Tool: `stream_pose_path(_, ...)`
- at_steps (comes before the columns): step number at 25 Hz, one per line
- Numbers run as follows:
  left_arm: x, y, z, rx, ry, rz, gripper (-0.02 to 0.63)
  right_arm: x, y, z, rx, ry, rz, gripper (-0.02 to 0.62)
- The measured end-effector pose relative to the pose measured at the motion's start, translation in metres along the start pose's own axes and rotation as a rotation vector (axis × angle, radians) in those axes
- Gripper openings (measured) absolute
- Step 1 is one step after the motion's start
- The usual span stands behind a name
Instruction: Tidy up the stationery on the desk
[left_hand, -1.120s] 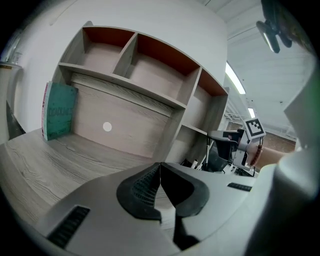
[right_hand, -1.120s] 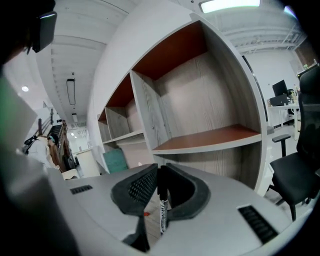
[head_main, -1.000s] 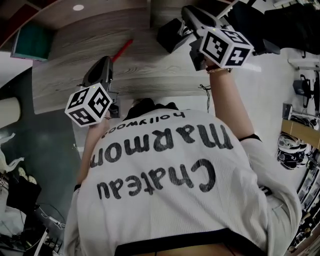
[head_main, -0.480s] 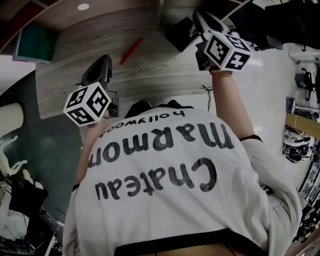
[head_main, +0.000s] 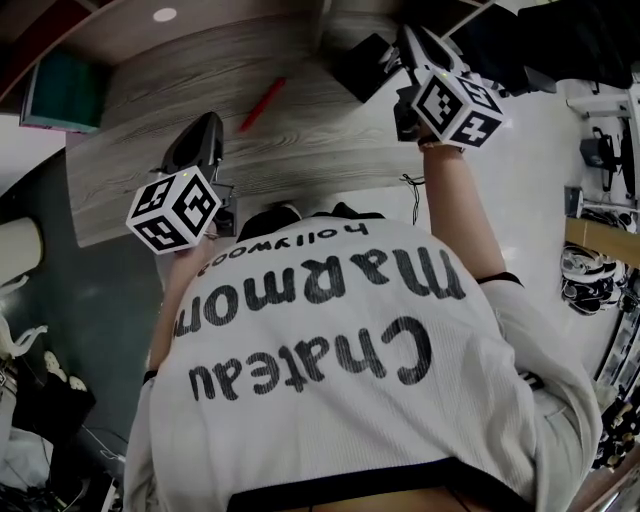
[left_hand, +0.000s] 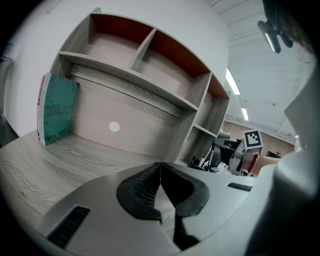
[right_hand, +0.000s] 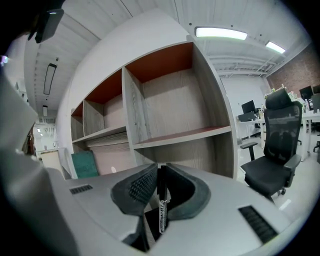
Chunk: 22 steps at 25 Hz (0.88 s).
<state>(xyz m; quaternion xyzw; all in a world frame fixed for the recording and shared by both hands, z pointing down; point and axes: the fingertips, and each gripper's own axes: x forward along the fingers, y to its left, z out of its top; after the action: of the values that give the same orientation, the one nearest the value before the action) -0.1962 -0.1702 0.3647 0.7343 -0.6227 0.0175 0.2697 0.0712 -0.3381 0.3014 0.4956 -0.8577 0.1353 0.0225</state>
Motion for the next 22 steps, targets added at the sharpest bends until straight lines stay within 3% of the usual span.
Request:
stream_pose_path(10, -0.020, 0.019, -0.007, -0.026, -0.016, 0.021, 0.017, -0.003, 0.010, -0.004, -0.026, -0.019, -0.050, 0.063)
stream_pose_path(22, -0.017, 0.024, 0.002, -0.036, -0.036, 0.020, 0.017, -0.003, 0.001, -0.029, 0.054, 0.044, -0.076, 0.064)
